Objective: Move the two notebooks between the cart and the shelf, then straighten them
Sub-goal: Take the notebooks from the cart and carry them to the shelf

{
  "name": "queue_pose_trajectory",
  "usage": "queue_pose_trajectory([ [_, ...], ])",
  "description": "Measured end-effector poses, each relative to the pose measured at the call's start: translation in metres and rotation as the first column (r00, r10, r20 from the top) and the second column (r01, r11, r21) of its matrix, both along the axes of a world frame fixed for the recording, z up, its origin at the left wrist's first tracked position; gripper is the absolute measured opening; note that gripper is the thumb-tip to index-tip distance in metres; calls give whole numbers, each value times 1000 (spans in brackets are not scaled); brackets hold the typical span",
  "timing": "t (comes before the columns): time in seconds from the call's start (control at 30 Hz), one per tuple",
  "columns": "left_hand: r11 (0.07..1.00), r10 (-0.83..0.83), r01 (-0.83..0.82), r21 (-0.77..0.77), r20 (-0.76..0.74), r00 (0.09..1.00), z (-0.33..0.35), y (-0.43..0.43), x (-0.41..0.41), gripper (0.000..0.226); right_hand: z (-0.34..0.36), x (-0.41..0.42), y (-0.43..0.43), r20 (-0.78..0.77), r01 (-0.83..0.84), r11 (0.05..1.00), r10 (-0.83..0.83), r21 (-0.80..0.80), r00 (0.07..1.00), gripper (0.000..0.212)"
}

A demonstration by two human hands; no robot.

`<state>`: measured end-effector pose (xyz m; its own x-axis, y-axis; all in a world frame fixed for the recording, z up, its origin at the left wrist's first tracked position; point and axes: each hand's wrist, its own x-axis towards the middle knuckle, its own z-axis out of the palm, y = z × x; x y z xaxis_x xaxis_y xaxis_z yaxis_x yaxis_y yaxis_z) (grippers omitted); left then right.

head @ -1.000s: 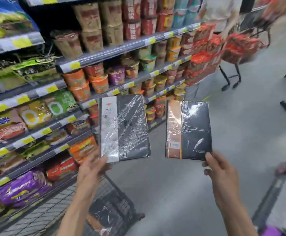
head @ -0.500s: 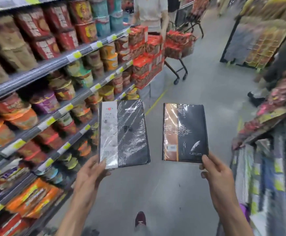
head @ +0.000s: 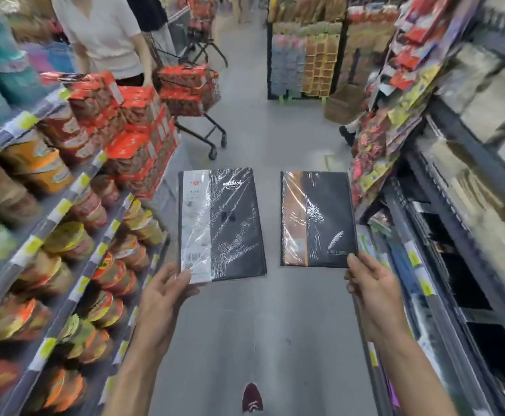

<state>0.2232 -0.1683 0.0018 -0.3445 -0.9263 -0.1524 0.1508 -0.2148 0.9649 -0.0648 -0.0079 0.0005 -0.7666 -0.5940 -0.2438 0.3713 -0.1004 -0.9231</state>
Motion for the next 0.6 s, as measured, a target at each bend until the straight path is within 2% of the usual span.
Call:
queue_pose_trajectory([
  [0.07,997,-72,73,-40,18,997,2,-34,-22,17,-3,-10,-17,19,49,999,-49,0,999,55],
  [0.17,986,-146,150,-72,50,988,0,-78,-55,18,-6,-21,-34,1,118,993,-118,2,993,94],
  [0.2,982,-171,175,-77,53,984,0,-89,-67,21,-7,-26,-38,-2,145,989,-145,2,989,95],
  [0.23,976,-199,204,-82,59,978,0,-101,-79,23,-8,-31,-41,13,163,987,-163,-1,987,83],
  [0.33,947,-302,308,-86,79,950,-1,-128,-119,23,-14,-51,-49,55,238,971,-238,13,970,23],
  [0.4,929,-360,365,-58,83,929,-2,-146,-148,28,-21,-67,-50,77,307,951,-309,37,948,15],
  [0.43,918,-388,394,-53,97,917,-4,-154,-165,43,-23,-74,-51,79,347,936,-350,50,933,24],
  [0.47,905,-416,424,-48,119,902,-6,-162,-181,57,-27,-81,-52,78,387,921,-390,50,917,47],
  [0.5,892,-442,450,-44,133,887,-9,-170,-198,63,-32,-90,-52,87,429,901,-433,56,897,74],
  [0.53,875,-473,482,-39,133,871,-12,-177,-216,63,-38,-99,-53,92,469,880,-474,72,876,93],
  [0.57,852,-514,523,-34,137,847,-16,-184,-234,61,-43,-107,-53,92,511,855,-518,92,850,96],
  [0.6,828,-552,560,-19,143,822,-19,-190,-254,59,-49,-116,-55,88,527,843,-536,106,840,84],
])
